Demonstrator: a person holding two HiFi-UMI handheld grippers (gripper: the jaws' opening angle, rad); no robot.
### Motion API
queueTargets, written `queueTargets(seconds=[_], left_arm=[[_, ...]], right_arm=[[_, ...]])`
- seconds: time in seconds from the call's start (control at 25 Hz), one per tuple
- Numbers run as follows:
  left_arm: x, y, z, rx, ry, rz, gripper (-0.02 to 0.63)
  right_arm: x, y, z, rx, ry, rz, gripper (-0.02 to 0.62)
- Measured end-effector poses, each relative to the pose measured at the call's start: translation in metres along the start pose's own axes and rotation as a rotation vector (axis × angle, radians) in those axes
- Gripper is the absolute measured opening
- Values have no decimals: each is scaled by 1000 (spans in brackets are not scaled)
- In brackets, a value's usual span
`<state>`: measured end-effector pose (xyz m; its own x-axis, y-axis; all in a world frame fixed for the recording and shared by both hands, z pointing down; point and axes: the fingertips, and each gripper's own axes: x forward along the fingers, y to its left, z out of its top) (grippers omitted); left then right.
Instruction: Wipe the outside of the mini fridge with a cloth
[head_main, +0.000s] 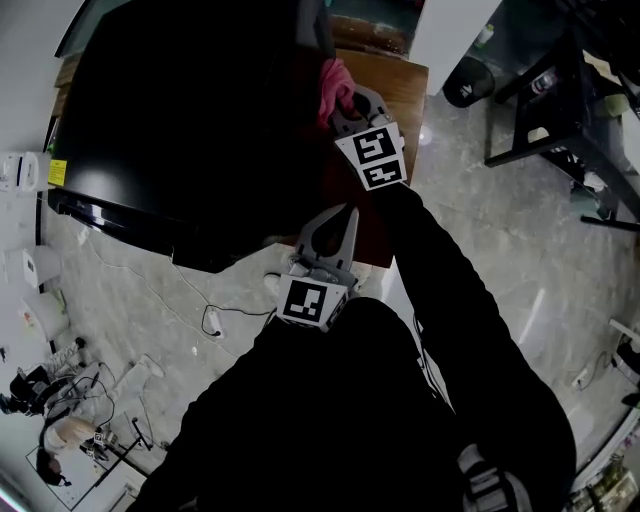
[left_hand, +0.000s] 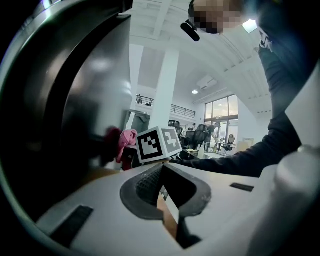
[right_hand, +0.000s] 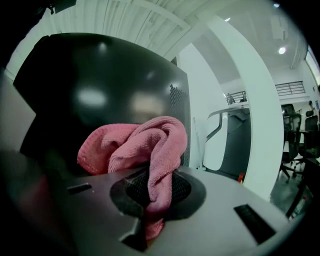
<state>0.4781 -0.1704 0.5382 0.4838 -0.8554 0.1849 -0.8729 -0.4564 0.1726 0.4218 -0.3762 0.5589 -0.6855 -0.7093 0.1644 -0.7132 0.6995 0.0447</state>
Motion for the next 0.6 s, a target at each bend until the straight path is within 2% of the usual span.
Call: queueTargets(seconds=[0.2, 0.4, 0.6], left_arm=[[-1, 7, -23, -35, 40, 8, 6], [-1, 8, -26, -31, 51, 8, 6], [-3, 12, -31, -39, 68, 18, 6]], right_arm=[[11, -2, -43, 55, 29, -15, 35], [17, -3, -74, 111, 61, -20, 35], [26, 0, -113, 122, 159, -11, 35]])
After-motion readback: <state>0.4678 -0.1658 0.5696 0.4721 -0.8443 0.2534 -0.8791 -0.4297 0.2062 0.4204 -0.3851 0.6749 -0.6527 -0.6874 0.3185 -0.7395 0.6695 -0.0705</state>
